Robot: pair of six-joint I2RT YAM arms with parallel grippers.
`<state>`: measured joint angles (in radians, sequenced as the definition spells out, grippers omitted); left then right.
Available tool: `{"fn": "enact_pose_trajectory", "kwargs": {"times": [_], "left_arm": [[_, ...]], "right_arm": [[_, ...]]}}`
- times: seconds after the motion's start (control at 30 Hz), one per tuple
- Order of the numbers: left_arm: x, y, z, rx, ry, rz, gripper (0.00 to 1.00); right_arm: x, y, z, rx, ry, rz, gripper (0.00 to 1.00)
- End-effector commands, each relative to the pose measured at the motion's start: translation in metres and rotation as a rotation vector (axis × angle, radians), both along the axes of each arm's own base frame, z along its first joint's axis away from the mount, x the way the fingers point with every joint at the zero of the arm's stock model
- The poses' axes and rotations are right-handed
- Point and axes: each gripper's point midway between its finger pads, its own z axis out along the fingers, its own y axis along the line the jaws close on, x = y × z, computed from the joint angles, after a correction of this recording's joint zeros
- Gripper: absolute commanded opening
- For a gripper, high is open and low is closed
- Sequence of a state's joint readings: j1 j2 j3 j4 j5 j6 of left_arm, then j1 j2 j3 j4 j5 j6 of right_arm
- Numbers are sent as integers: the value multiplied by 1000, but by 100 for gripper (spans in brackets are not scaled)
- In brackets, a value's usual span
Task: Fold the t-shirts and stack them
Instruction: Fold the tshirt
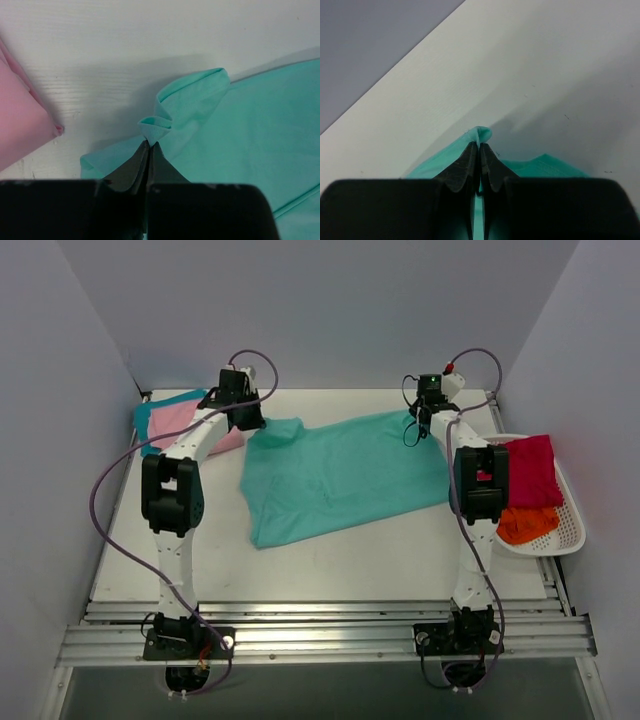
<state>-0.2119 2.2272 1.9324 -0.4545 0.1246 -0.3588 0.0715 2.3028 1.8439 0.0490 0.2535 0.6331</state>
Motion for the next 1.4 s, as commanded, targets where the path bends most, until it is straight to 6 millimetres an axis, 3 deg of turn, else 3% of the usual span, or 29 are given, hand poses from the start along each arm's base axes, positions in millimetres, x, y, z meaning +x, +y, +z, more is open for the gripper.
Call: {"fn": "enact_pose_trajectory", "kwargs": {"times": [0.0,0.03,0.1,0.13,0.33,0.53,0.57,0.63,0.93,1.1,1.13,1.37], "left_arm": [[-4,-2,58,5,-142,-2,2],[-8,-3,69,4,-164,0,2],[-19,-2,63,14,-148,2,2],[-23,-2,72,16,-167,5,2],[-54,3,73,33,-166,21,2],[-83,-4,81,37,-186,8,2],[-89,-2,73,51,-173,17,2],[-96,-6,78,53,-191,18,2],[-131,-12,64,125,-230,58,2],[-140,-7,64,220,-301,149,2],[-145,-5,56,248,-302,158,2],[-155,-18,50,252,-392,150,2]], "right_arm": [[-7,-8,44,-14,-69,-18,0],[-12,-8,38,-16,-54,-18,0],[-16,-8,41,-16,-57,-21,0],[-21,-9,35,-17,-43,-23,0],[-41,-9,37,-14,-39,-34,0],[-62,-13,36,-28,-18,-56,0],[-65,-14,36,-30,-17,-59,0],[-71,-17,35,-35,-9,-66,0],[-89,-29,28,-50,16,-110,0],[-96,-35,14,-55,43,-123,0],[-97,-36,11,-55,51,-126,0],[-103,-40,3,-55,69,-135,0]]}}
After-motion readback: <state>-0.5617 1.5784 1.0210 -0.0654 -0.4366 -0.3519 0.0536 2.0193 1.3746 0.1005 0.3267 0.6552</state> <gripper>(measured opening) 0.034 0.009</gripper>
